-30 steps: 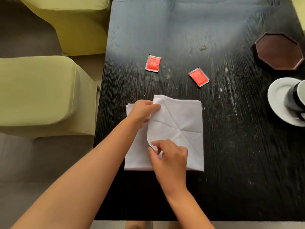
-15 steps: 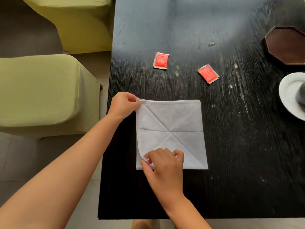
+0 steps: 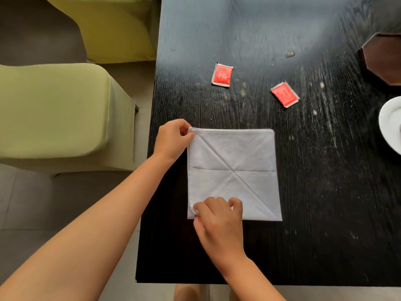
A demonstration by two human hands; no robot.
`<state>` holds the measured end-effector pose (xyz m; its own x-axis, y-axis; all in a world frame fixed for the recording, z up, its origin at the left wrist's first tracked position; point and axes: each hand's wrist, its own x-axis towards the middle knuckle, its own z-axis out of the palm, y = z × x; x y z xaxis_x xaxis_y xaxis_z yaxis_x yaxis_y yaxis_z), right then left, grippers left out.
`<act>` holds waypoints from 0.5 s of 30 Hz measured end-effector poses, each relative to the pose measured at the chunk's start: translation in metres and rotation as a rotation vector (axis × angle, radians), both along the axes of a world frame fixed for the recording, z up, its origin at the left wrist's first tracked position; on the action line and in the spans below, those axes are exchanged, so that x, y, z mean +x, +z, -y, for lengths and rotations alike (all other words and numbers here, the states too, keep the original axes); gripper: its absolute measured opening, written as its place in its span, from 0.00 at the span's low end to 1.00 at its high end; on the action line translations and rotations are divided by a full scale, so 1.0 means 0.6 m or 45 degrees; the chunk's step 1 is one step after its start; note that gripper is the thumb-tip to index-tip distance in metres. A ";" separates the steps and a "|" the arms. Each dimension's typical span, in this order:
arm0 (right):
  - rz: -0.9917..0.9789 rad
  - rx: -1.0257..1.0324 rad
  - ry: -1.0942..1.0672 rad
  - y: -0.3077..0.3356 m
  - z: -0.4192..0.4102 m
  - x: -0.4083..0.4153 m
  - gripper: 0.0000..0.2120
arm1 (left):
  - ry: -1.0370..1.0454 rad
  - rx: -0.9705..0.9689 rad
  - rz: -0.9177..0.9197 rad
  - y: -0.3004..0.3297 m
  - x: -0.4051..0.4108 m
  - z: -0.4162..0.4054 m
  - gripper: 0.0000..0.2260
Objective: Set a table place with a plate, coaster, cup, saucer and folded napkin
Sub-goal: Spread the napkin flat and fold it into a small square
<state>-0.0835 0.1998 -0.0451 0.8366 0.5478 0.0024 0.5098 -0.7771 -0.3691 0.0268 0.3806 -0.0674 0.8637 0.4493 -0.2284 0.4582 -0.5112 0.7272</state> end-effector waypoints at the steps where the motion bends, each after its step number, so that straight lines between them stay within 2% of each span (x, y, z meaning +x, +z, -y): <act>1: 0.003 0.003 0.030 -0.001 0.001 -0.002 0.05 | -0.016 0.009 0.000 0.001 -0.002 0.002 0.05; 3: -0.008 0.027 0.068 -0.004 0.009 -0.004 0.02 | -0.043 0.135 0.032 0.001 -0.011 0.010 0.12; 5: -0.015 0.084 -0.037 -0.007 0.029 0.001 0.12 | -0.063 0.297 0.136 0.001 -0.033 0.027 0.20; 8: 0.010 0.067 -0.305 -0.010 0.065 0.036 0.22 | -0.221 0.479 0.225 -0.001 -0.090 0.081 0.25; 10: -0.010 -0.024 -0.374 -0.018 0.075 0.067 0.25 | -0.385 0.557 0.156 -0.013 -0.129 0.127 0.26; 12: -0.062 -0.144 -0.311 -0.032 0.076 0.090 0.27 | -0.498 0.639 0.040 -0.032 -0.159 0.164 0.26; 15: -0.157 -0.283 -0.182 -0.064 0.079 0.111 0.27 | -0.511 0.759 -0.137 -0.051 -0.175 0.188 0.27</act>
<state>-0.0167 0.1522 -0.0835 0.8919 0.3998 -0.2112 0.3509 -0.9066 -0.2343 -0.0780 0.2680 -0.0981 0.9747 0.1771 -0.1363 0.2054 -0.9502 0.2344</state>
